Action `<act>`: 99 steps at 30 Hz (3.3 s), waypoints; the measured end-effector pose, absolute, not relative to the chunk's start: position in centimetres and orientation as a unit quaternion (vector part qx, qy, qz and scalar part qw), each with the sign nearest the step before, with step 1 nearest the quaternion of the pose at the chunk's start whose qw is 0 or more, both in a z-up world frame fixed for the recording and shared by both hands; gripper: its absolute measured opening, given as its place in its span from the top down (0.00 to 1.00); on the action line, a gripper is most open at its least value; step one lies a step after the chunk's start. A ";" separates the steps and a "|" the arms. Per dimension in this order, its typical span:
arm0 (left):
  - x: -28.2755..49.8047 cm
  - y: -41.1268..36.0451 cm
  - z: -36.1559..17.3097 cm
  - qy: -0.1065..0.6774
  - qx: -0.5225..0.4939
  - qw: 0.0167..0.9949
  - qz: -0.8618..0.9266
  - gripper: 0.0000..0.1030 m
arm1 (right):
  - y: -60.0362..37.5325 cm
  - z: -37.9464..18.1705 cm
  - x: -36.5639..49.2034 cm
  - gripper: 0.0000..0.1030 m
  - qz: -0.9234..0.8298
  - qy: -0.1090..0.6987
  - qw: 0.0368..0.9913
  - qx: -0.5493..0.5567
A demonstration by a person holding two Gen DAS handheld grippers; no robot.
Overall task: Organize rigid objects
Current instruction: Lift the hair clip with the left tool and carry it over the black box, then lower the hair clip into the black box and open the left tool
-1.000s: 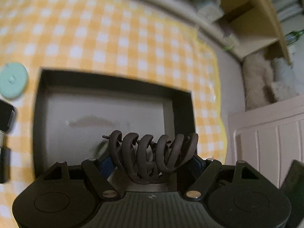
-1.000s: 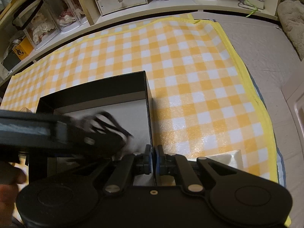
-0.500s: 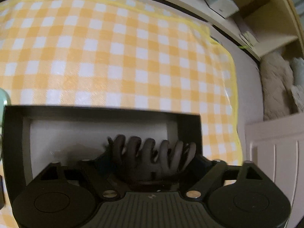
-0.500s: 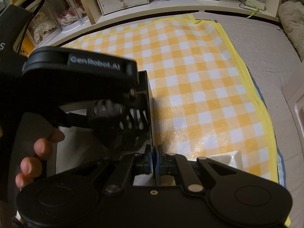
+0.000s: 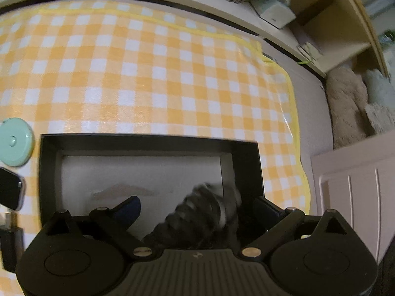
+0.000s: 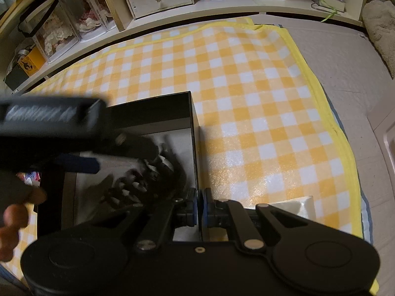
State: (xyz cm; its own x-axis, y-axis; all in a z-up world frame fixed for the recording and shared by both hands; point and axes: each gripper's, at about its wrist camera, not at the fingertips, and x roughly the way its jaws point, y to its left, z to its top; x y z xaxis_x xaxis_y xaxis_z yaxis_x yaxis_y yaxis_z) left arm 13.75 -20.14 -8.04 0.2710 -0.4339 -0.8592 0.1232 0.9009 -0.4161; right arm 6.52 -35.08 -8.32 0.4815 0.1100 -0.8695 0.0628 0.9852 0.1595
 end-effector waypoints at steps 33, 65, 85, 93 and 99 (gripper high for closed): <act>14.0 -18.3 -9.1 0.558 -0.094 0.802 -0.190 0.44 | -35.1 -8.5 6.4 0.95 0.014 0.511 0.856 0.082; 10.8 -18.1 -5.2 0.514 -0.051 0.830 -0.212 0.15 | -35.1 -8.4 6.4 0.95 0.014 0.510 0.856 0.081; 4.6 -14.3 -0.5 0.458 -0.004 0.870 -0.183 0.00 | -35.2 -8.4 6.5 0.96 0.011 0.506 0.859 0.077; 3.1 -10.5 0.6 0.412 0.022 0.895 -0.170 0.00 | -35.1 -8.4 6.4 0.96 0.011 0.506 0.859 0.078; 3.9 -6.2 0.4 0.408 0.012 0.904 -0.124 0.00 | -35.4 -8.2 6.6 0.95 0.005 0.505 0.859 0.087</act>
